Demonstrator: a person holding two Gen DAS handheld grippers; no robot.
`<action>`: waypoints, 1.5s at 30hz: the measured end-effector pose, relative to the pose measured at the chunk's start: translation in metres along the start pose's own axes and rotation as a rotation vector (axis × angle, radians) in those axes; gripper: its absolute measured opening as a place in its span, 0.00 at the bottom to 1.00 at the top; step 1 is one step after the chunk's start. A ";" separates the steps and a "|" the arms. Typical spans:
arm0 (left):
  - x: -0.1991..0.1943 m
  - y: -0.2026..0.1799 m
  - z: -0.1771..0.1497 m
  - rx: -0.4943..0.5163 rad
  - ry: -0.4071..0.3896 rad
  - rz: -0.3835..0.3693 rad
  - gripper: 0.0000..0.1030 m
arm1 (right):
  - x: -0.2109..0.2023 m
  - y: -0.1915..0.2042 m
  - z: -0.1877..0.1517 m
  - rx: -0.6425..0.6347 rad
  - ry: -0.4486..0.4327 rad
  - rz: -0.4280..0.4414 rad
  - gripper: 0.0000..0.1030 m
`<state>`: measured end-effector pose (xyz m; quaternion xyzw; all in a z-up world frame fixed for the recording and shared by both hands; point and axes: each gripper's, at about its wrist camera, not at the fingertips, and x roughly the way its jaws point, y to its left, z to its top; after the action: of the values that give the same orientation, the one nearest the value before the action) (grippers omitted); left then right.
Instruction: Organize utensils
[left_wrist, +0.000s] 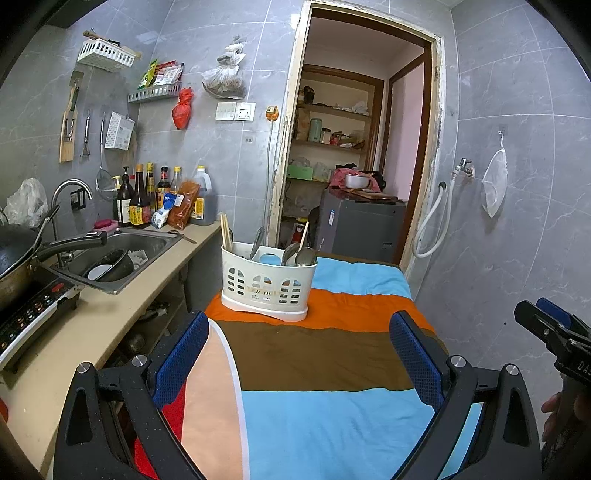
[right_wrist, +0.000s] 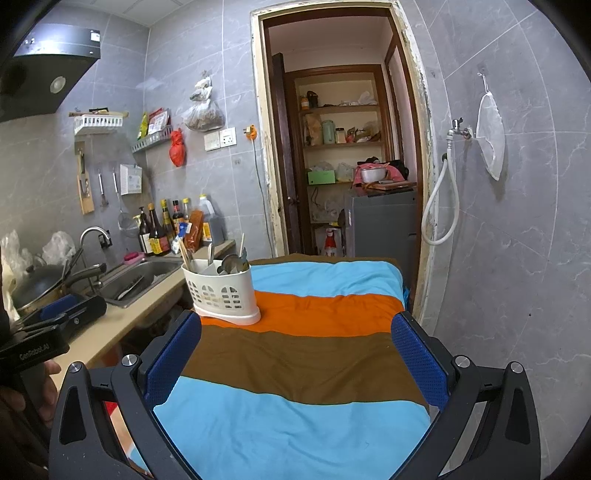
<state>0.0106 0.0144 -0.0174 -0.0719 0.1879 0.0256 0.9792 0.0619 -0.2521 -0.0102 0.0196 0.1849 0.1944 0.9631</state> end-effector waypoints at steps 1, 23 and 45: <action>0.000 0.000 0.000 0.000 0.001 -0.001 0.93 | 0.000 0.000 0.000 0.000 0.001 0.001 1.00; 0.003 0.004 -0.003 0.000 0.010 -0.002 0.93 | 0.002 0.000 0.001 -0.001 0.004 0.002 1.00; 0.006 0.011 -0.007 0.005 0.018 -0.009 0.93 | 0.002 0.001 0.003 -0.001 0.007 0.002 1.00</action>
<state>0.0130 0.0245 -0.0277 -0.0707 0.1962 0.0200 0.9778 0.0644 -0.2507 -0.0082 0.0188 0.1882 0.1954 0.9623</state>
